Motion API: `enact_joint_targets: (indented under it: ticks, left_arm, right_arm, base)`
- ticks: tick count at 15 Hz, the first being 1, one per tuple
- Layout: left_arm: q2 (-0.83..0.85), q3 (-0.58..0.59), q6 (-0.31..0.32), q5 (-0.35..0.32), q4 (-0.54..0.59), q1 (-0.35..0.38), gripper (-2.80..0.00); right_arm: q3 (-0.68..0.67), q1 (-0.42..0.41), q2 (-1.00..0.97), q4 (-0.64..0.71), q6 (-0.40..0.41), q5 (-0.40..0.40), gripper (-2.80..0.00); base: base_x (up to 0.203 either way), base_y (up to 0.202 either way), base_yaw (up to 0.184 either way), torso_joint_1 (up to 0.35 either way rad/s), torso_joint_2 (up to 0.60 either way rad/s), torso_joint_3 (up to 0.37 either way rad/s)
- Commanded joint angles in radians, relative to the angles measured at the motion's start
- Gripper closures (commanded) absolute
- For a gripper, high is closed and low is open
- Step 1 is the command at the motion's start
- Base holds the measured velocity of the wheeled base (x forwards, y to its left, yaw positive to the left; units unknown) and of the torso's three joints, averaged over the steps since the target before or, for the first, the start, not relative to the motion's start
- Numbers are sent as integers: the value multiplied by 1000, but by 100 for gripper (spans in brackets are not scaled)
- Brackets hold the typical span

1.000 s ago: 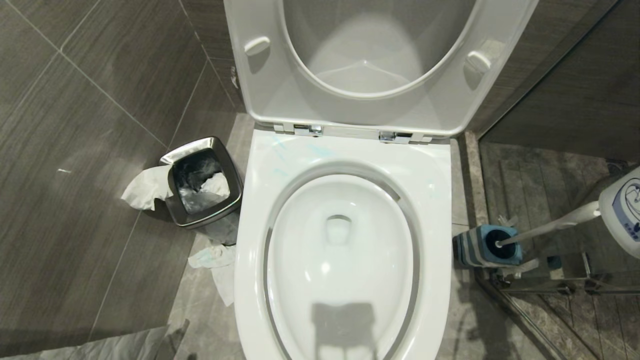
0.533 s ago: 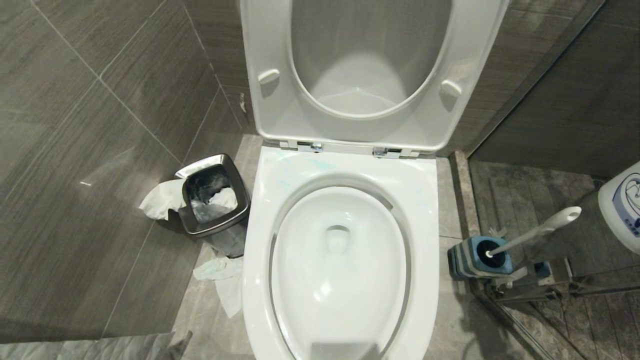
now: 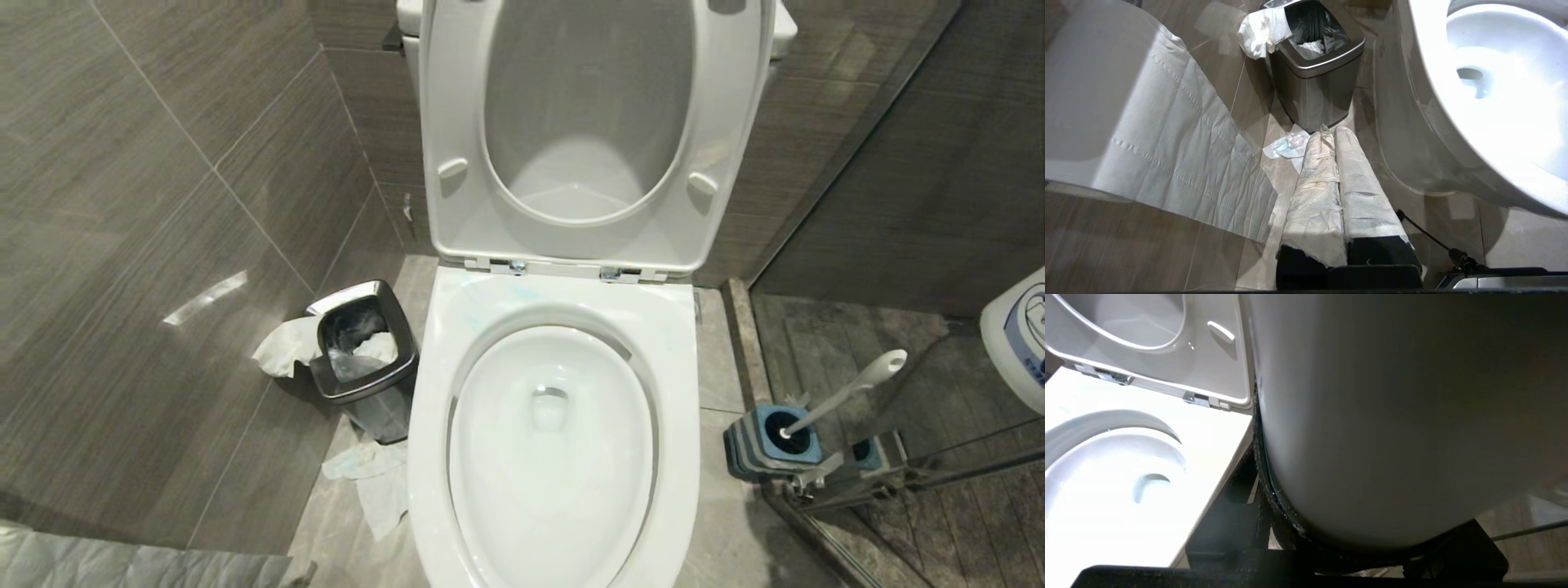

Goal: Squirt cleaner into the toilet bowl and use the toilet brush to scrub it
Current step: Pour in the cleaning agent

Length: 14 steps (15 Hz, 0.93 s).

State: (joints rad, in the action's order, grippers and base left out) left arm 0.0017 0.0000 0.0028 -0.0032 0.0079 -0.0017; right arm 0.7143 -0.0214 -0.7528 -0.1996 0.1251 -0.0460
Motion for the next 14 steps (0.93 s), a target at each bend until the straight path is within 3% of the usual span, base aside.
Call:
enact_joint_targets:
  ticks: [1, 5, 8, 12, 14]
  left_arm:
    - [1, 2, 0, 0, 0, -1, 0]
    - [1, 2, 0, 0, 0, 0, 0]
    - [1, 2, 0, 0, 0, 0, 0]
    - [1, 2, 0, 0, 0, 0, 0]
    - [1, 2, 2, 0, 0, 0, 0]
  right_arm:
    - [0, 0, -7, 0, -2, 2, 0]
    - [22, 0, -33, 24, -4, 11, 0]
    - [110, 0, -56, 164, -3, 28, 0]
    - [143, 1, -112, 177, 12, 35, 0]
    - [154, 7, -139, 175, 60, 33, 0]
  base:
    - [0, 0, 0, 7, -2, 61]
    - [0, 0, 0, 1, 1, 10]
    - [0, 0, 0, 0, 0, 0]
    - [0, 0, 0, 0, 0, 0]
    - [0, 0, 0, 0, 0, 0]
